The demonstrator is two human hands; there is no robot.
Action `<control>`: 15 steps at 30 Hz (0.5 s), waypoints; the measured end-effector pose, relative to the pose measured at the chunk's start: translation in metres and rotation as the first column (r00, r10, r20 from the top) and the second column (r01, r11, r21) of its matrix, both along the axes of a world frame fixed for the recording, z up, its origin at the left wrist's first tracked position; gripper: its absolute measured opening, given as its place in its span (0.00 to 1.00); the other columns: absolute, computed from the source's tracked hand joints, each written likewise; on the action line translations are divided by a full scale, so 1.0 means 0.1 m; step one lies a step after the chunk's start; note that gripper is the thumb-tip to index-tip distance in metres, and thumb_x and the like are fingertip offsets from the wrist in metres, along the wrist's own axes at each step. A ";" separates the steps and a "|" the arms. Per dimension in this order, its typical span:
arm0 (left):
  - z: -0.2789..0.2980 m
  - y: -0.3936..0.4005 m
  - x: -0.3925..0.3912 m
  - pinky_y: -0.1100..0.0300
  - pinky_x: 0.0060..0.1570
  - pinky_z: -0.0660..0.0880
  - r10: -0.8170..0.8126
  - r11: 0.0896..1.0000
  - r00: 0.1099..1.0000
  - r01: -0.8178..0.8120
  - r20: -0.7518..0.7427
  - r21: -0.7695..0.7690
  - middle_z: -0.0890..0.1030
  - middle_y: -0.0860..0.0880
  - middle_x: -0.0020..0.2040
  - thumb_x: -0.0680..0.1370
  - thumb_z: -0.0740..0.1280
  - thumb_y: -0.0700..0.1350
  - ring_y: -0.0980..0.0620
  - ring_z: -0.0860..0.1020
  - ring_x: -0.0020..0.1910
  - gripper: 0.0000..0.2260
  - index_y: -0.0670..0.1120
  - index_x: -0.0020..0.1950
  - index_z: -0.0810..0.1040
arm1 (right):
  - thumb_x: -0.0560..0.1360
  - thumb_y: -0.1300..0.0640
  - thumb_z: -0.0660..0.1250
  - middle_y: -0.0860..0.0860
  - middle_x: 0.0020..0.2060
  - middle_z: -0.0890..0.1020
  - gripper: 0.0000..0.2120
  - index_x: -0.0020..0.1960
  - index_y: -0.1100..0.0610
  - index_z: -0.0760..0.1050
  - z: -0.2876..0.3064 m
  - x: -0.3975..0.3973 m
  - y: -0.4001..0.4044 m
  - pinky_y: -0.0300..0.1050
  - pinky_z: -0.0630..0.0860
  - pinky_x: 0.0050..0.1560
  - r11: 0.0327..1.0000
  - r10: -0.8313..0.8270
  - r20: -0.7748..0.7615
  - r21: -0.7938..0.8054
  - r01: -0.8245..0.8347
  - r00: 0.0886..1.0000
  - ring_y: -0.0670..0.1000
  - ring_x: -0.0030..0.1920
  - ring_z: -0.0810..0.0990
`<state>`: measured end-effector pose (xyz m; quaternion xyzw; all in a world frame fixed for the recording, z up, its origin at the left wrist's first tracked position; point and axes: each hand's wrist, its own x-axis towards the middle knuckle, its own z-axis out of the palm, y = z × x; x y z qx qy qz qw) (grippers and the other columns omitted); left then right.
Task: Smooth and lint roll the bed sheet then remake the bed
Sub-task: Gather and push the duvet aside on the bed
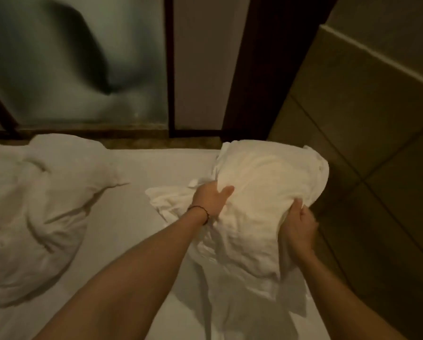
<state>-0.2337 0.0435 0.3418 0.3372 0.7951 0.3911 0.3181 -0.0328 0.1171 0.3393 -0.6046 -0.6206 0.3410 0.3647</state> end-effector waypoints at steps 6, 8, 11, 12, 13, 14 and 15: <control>-1.05 0.03 0.60 0.53 0.62 0.72 0.048 0.979 0.998 -0.042 0.026 -0.201 0.78 0.41 0.67 0.82 0.59 0.61 0.40 0.76 0.65 0.25 0.46 0.72 0.74 | 0.83 0.43 0.50 0.54 0.48 0.81 0.22 0.50 0.56 0.76 -0.84 0.64 -0.24 0.44 0.70 0.49 0.980 0.022 0.037 -0.198 -0.014 0.999 0.54 0.49 0.77; -1.14 0.02 0.58 0.53 0.61 0.72 0.079 0.981 0.997 -0.074 0.019 -0.177 0.79 0.41 0.66 0.82 0.59 0.62 0.39 0.76 0.64 0.26 0.46 0.71 0.74 | 0.82 0.40 0.48 0.53 0.45 0.81 0.25 0.48 0.56 0.76 -0.96 0.58 -0.22 0.47 0.73 0.49 0.981 0.004 0.084 -0.194 0.012 0.996 0.55 0.48 0.79; -1.16 0.01 0.44 0.53 0.61 0.71 0.068 0.983 0.998 -0.065 0.016 -0.173 0.78 0.41 0.66 0.82 0.59 0.62 0.40 0.76 0.64 0.26 0.44 0.71 0.73 | 0.81 0.38 0.46 0.55 0.45 0.80 0.26 0.47 0.56 0.73 -1.08 0.45 -0.25 0.51 0.75 0.50 0.981 -0.034 0.171 -0.184 0.065 0.985 0.58 0.48 0.79; -1.16 0.01 0.38 0.53 0.61 0.71 0.063 0.981 0.998 -0.058 0.025 -0.184 0.78 0.40 0.67 0.82 0.59 0.62 0.40 0.76 0.64 0.26 0.44 0.71 0.73 | 0.82 0.39 0.46 0.56 0.47 0.80 0.25 0.48 0.56 0.73 -1.11 0.40 -0.26 0.51 0.74 0.50 0.981 -0.045 0.199 -0.175 0.081 0.979 0.59 0.48 0.78; -1.16 0.00 0.33 0.53 0.61 0.72 0.056 0.979 0.998 -0.047 0.036 -0.198 0.77 0.40 0.67 0.82 0.60 0.62 0.40 0.75 0.64 0.26 0.44 0.71 0.72 | 0.82 0.39 0.47 0.57 0.48 0.80 0.25 0.49 0.57 0.72 -1.11 0.36 -0.26 0.50 0.73 0.49 0.982 -0.057 0.226 -0.164 0.096 0.973 0.60 0.49 0.78; -1.17 -0.02 0.27 0.52 0.61 0.72 0.046 0.976 0.998 -0.034 0.051 -0.213 0.77 0.40 0.67 0.82 0.60 0.61 0.40 0.75 0.64 0.26 0.44 0.70 0.71 | 0.82 0.40 0.48 0.58 0.49 0.79 0.24 0.50 0.58 0.71 -1.10 0.31 -0.26 0.51 0.72 0.49 0.984 -0.070 0.247 -0.141 0.107 0.966 0.61 0.50 0.77; -1.18 -0.04 0.22 0.53 0.60 0.72 0.036 0.974 0.997 -0.021 0.064 -0.224 0.77 0.40 0.66 0.82 0.61 0.61 0.40 0.75 0.63 0.24 0.43 0.68 0.71 | 0.82 0.41 0.49 0.59 0.51 0.78 0.23 0.50 0.59 0.71 -1.08 0.26 -0.26 0.52 0.71 0.50 0.989 -0.085 0.271 -0.096 0.115 0.959 0.61 0.52 0.76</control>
